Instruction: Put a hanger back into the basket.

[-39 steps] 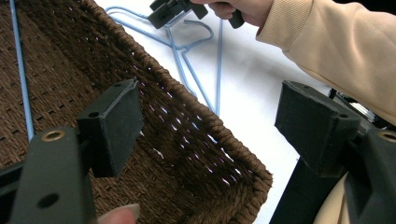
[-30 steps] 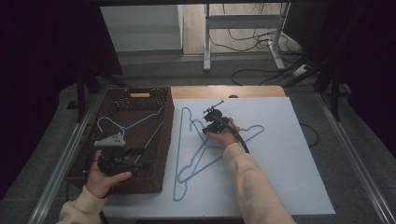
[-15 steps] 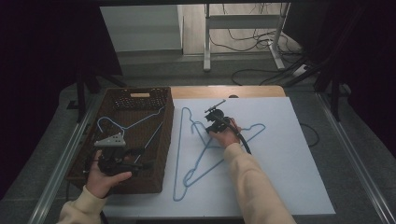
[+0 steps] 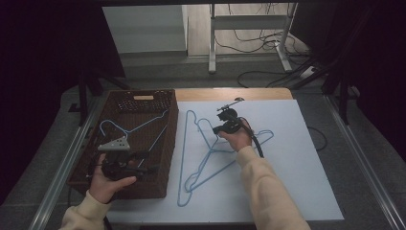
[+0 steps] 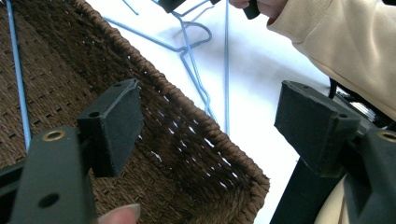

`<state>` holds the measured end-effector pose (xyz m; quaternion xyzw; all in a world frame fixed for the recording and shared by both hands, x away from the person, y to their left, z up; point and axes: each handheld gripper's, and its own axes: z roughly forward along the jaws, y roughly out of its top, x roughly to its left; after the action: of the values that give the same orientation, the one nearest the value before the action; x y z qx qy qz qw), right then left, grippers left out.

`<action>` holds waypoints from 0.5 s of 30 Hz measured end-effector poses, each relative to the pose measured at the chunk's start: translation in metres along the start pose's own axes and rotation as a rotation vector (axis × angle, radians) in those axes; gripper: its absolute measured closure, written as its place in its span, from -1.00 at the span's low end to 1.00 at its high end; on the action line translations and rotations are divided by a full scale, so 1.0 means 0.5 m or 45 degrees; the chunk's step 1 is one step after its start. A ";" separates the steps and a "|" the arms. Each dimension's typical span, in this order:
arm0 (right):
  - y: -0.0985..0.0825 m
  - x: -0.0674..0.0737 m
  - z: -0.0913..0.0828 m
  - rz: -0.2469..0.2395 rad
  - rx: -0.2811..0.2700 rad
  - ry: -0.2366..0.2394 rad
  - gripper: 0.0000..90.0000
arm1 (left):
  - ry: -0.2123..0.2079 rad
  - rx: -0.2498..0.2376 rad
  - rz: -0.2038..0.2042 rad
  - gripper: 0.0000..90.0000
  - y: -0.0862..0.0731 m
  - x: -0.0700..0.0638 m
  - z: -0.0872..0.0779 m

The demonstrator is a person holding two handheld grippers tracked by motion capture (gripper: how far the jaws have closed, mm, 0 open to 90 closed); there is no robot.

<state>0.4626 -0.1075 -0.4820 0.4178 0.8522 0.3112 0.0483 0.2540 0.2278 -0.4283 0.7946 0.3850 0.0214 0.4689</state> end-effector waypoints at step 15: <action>-0.031 0.004 -0.101 -0.008 -0.145 0.144 0.92 | -0.024 0.008 0.026 -0.47 0.015 -0.015 0.016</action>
<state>0.4335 -0.1380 -0.4504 0.3934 0.8358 0.3822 0.0247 0.2563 0.2155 -0.4246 0.8002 0.3723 0.0176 0.4698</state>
